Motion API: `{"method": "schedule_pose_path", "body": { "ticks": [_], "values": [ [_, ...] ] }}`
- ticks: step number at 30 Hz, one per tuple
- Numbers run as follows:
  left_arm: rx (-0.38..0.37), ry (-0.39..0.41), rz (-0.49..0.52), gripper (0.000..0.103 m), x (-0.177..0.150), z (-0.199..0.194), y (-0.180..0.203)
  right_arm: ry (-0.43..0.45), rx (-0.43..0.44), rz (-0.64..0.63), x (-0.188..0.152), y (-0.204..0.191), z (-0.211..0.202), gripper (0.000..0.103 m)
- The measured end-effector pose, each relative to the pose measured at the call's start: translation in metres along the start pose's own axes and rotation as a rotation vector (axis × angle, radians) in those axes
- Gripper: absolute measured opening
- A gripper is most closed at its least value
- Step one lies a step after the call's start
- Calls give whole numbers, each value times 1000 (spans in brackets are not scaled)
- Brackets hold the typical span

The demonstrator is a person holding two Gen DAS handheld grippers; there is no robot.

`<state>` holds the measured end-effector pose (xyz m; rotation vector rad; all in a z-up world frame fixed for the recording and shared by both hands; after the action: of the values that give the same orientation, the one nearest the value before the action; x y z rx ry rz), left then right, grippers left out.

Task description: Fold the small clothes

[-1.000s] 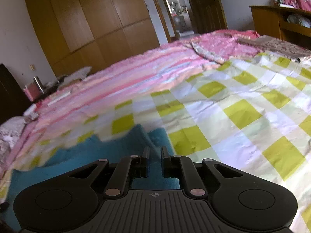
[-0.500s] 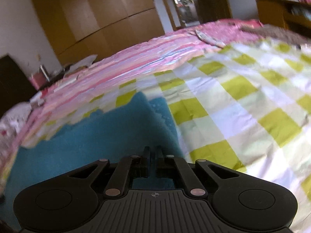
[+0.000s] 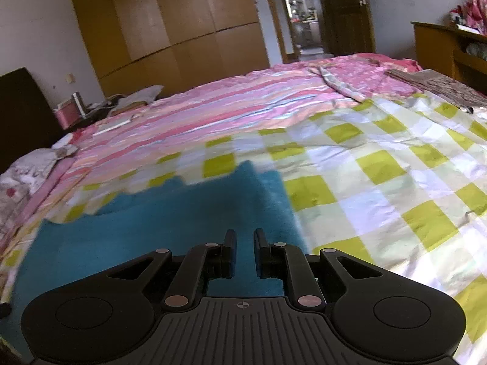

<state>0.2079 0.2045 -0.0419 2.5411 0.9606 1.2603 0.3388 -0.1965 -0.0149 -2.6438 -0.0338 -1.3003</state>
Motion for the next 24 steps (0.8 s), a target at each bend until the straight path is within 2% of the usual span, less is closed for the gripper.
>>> {"method": "schedule_pose_path", "body": {
  "ticks": [4,15,24],
  "values": [
    [2,-17,-6,52,-3,-2,-1,-21,59,-67,1,-33,-8,14],
    [-52,-42,-7,53,-5,-2,-7,-88,220,-275,-10,-165,0,14],
    [-68,-45,24,56,-5,0,-8,-122,285,-362,-18,-234,16,14]
  ]
}}
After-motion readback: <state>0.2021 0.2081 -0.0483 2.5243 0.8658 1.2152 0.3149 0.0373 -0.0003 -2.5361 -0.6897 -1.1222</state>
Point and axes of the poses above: each gripper's, at about its wrist camera, not at the fingertips, and z roughly the way its jaws point, y to its right, x to its top, the point moved 4 cm from there along z, roughly the way its jaws point, and after that the axes turned 5 degrees about -z, right-handed, at the moved point
